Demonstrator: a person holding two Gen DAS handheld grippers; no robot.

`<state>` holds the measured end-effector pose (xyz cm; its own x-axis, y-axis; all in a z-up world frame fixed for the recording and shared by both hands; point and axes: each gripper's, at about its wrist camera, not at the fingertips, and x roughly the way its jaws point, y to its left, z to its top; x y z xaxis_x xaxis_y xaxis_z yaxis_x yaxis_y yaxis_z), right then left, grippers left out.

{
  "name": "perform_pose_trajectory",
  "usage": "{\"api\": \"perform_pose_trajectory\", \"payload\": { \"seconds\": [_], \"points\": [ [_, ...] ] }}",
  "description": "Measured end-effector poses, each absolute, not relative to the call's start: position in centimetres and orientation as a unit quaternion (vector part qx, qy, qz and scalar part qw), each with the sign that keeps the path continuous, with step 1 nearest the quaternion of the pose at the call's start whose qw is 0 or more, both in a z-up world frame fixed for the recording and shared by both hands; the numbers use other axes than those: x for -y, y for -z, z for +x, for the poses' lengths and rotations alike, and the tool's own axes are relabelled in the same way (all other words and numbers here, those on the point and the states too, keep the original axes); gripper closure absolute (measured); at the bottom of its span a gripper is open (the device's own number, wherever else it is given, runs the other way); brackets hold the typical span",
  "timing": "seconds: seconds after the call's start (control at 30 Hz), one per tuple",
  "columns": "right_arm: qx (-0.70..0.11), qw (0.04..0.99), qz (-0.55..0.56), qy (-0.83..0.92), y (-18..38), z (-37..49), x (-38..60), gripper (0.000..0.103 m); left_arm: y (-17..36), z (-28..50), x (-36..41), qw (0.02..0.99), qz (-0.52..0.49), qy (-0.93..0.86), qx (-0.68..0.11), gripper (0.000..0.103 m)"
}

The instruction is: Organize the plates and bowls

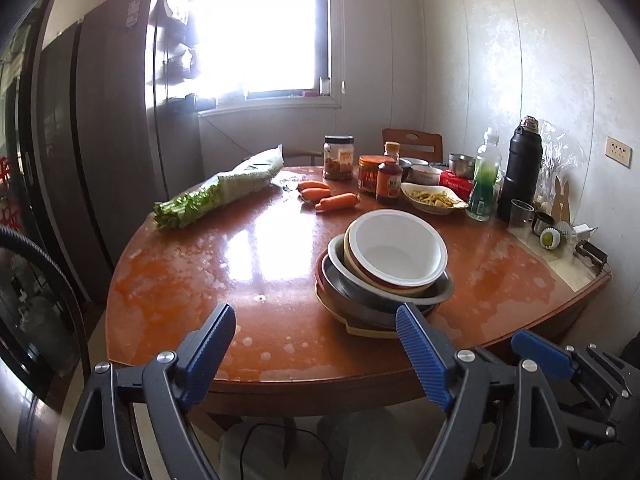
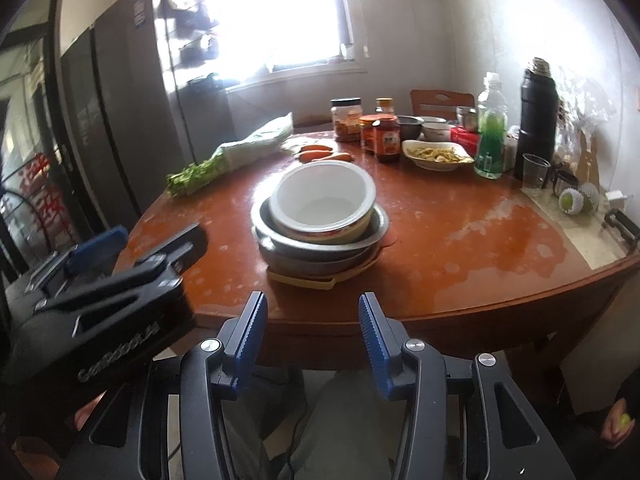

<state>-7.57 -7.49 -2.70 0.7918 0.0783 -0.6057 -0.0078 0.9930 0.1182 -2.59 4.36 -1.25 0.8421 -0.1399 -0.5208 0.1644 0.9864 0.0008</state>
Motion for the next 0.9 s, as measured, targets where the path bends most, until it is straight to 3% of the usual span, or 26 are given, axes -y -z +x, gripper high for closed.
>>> {"api": "perform_pose_trajectory", "payload": {
  "seconds": [0.23,0.37,0.43,0.9],
  "points": [
    [-0.309,0.948,0.061,-0.033,3.4,-7.1,7.7,0.052,1.8,-2.5,-4.3,0.958,0.027,0.060,-0.279,0.021],
    [-0.304,0.950,0.063,-0.019,3.6,-7.2,7.9,0.035,1.9,-2.5,-4.6,0.958,0.025,0.051,-0.282,0.021],
    [-0.301,0.952,0.058,-0.009,3.6,-7.2,8.0,0.033,1.8,-2.6,-4.6,0.959,0.032,0.040,-0.280,0.021],
    [-0.306,0.951,0.044,0.019,3.3,-7.4,8.6,0.032,2.4,-2.4,-5.2,0.956,0.026,0.034,-0.290,0.021]
  ]
}}
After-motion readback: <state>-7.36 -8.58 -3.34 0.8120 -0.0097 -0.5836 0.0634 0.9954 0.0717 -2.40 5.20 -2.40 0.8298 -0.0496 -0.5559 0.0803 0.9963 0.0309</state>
